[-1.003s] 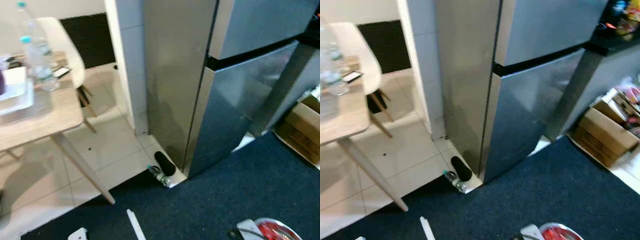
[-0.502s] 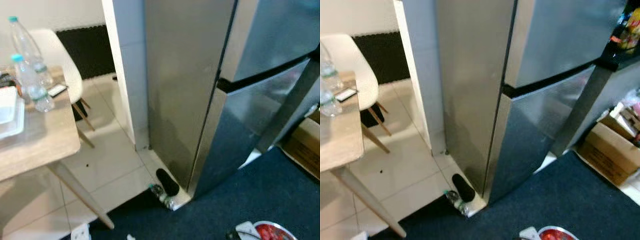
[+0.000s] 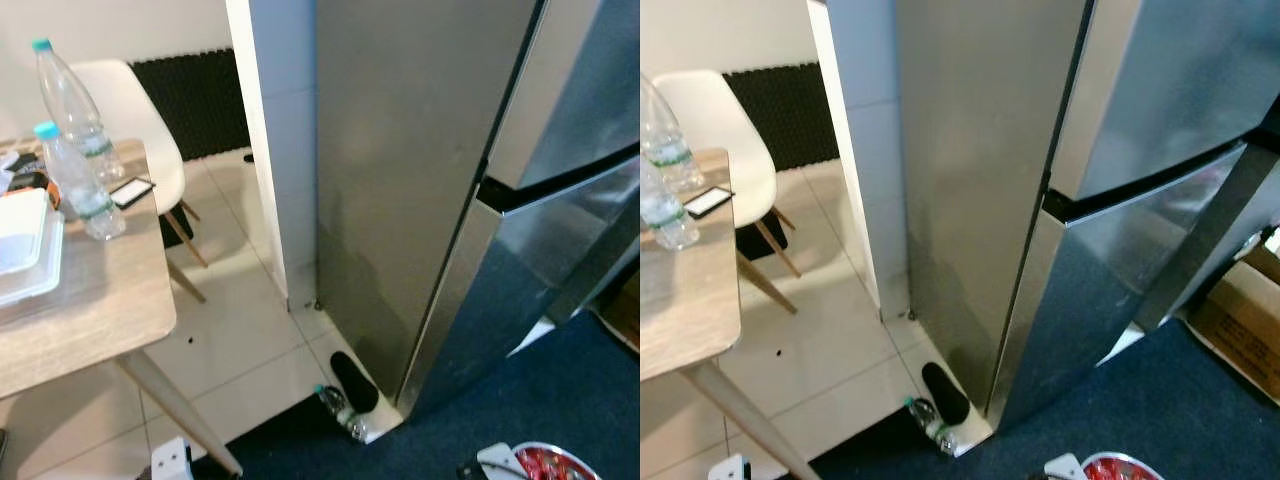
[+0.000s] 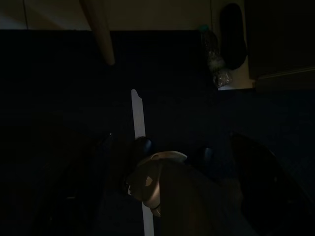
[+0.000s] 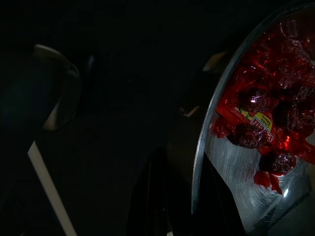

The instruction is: Restocking fridge

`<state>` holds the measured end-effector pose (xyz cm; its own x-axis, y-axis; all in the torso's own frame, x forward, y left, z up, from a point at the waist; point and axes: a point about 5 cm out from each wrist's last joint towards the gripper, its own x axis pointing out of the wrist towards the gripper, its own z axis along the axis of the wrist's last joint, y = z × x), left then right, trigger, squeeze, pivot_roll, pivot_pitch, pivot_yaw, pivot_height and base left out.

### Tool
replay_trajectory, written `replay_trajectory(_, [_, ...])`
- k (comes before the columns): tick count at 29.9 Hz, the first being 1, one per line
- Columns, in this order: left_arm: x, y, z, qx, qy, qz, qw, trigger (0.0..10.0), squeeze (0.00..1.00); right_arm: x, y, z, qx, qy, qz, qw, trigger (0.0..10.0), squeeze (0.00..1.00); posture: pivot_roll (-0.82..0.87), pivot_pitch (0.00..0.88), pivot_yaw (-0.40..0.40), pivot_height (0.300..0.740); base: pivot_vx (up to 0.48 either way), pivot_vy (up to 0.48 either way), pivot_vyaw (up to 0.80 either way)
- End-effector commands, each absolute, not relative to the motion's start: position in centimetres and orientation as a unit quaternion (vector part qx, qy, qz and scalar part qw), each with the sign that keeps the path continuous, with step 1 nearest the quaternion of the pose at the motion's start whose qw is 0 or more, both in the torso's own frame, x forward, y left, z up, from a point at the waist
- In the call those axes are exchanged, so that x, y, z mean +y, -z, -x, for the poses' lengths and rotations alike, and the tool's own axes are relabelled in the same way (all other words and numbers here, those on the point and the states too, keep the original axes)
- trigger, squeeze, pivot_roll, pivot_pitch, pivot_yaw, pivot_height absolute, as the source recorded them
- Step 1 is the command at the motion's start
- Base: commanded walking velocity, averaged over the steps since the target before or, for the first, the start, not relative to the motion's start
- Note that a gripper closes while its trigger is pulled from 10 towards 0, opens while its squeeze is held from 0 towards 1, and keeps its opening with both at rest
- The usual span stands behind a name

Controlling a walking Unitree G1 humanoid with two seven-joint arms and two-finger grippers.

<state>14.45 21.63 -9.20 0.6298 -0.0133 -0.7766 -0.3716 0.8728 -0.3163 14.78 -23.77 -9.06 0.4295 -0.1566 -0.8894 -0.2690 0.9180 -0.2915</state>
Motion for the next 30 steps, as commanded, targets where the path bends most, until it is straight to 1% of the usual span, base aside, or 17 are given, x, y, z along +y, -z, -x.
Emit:
replay_trajectory(1, [21.55, 9.45, -13.82, 0.428, -0.100, 0.230, 0.868, 10.0, 0.00, -23.90, 9.06, -14.70, 0.534, -0.029, 0.200, 0.821, 10.0, 0.00, -0.02, 0.035, 0.014, 0.740, 0.000, -0.274, 0.00])
replay_trajectory(16, [21.26, 9.61, -13.49, 0.434, -0.094, 0.228, 0.867, 10.0, 0.00, -24.02, 9.07, -14.60, 0.535, -0.032, 0.204, 0.819, 10.0, 0.00, -0.02, 0.040, 0.012, 0.740, 0.258, -0.401, 0.00])
replay_trajectory(27, [21.25, 9.50, -13.80, 0.431, -0.089, 0.228, 0.869, 10.0, 0.00, -24.00, 9.03, -14.71, 0.534, -0.033, 0.205, 0.819, 10.0, 0.00, -0.02, 0.039, 0.010, 0.740, 0.258, -0.401, 0.00])
replay_trajectory(30, [21.15, 9.60, -13.70, 0.438, -0.091, 0.217, 0.868, 10.0, 0.00, -23.96, 9.01, -14.80, 0.533, -0.034, 0.205, 0.820, 10.0, 0.00, -0.02, 0.039, 0.010, 0.740, 0.000, -0.225, 0.00])
